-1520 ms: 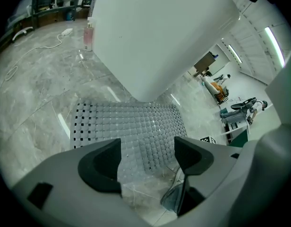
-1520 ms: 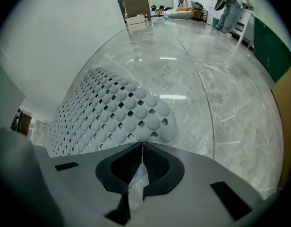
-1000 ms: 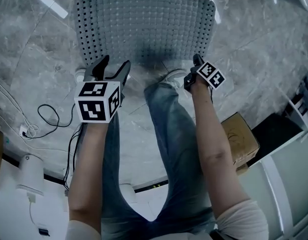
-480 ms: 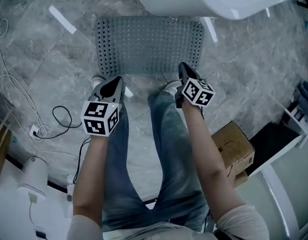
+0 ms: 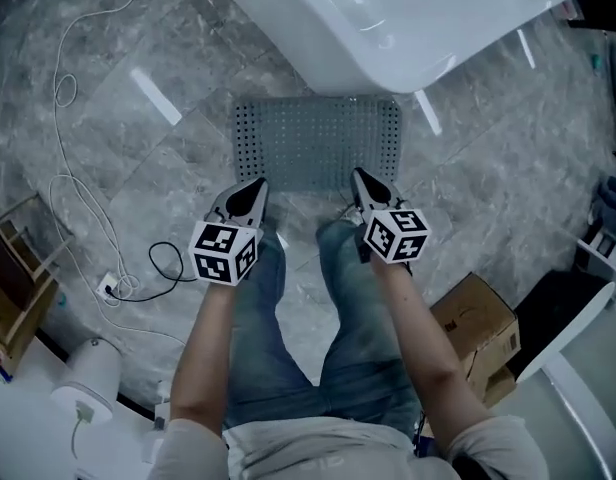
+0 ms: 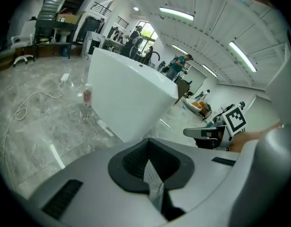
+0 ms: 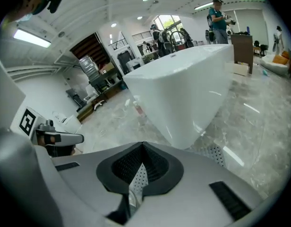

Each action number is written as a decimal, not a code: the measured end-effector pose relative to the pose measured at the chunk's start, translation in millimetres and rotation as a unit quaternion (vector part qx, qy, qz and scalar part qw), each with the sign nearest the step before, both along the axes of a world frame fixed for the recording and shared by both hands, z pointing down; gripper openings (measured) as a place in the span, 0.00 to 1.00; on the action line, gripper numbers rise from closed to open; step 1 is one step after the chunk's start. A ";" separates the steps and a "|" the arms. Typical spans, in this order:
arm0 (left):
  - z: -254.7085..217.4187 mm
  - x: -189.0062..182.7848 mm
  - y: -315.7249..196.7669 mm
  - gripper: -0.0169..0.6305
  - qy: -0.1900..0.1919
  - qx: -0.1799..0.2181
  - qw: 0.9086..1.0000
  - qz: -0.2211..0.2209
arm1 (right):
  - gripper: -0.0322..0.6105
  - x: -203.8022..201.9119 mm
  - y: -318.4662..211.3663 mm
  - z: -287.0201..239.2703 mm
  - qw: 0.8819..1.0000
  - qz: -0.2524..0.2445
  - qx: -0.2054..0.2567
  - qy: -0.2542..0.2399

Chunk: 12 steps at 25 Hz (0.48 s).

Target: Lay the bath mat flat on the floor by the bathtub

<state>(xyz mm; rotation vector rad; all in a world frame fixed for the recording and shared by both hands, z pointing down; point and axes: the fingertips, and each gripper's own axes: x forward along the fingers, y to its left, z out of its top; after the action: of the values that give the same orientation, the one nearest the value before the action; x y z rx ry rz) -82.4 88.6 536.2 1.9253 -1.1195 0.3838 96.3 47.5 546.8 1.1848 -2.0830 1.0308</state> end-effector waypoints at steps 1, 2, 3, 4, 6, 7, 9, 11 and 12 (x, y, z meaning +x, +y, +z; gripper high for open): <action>-14.1 -1.8 1.0 0.05 0.000 0.003 1.000 0.002 | 0.09 -5.7 1.4 -18.0 1.000 -0.005 0.003 -0.003; -27.3 -4.5 -0.4 0.05 0.002 0.007 1.000 0.002 | 0.09 -11.3 -0.1 -35.1 1.000 -0.010 0.009 -0.005; -40.6 -8.1 -3.9 0.05 0.005 0.012 1.000 0.000 | 0.09 -17.2 -3.8 -51.9 1.000 -0.015 0.018 -0.007; -54.8 -11.8 -7.6 0.05 0.008 0.018 1.000 -0.001 | 0.09 -23.1 -7.8 -69.1 0.999 -0.020 0.028 -0.008; -85.4 -17.7 -11.4 0.05 0.007 0.030 1.000 0.000 | 0.09 -32.9 -11.7 -105.0 0.998 -0.029 0.045 -0.011; -100.8 -19.8 -12.9 0.05 0.004 0.038 0.999 0.004 | 0.09 -36.9 -12.9 -123.0 0.998 -0.032 0.053 -0.012; -130.3 -23.6 -18.2 0.05 0.001 0.052 0.999 0.013 | 0.09 -44.2 -17.1 -157.3 0.997 -0.035 0.067 -0.014; -159.1 -29.4 -24.3 0.05 0.003 0.063 0.998 0.018 | 0.09 -52.7 -21.1 -190.3 0.996 -0.037 0.080 -0.017; -174.2 -33.1 -27.7 0.05 0.004 0.070 0.997 0.019 | 0.09 -58.0 -23.2 -207.3 0.995 -0.039 0.088 -0.019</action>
<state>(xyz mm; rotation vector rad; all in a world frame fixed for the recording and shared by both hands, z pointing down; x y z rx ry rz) -115.5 60.9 361.9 2.0708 -1.1322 0.3255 38.4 24.3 339.5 1.1646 -2.2688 0.8546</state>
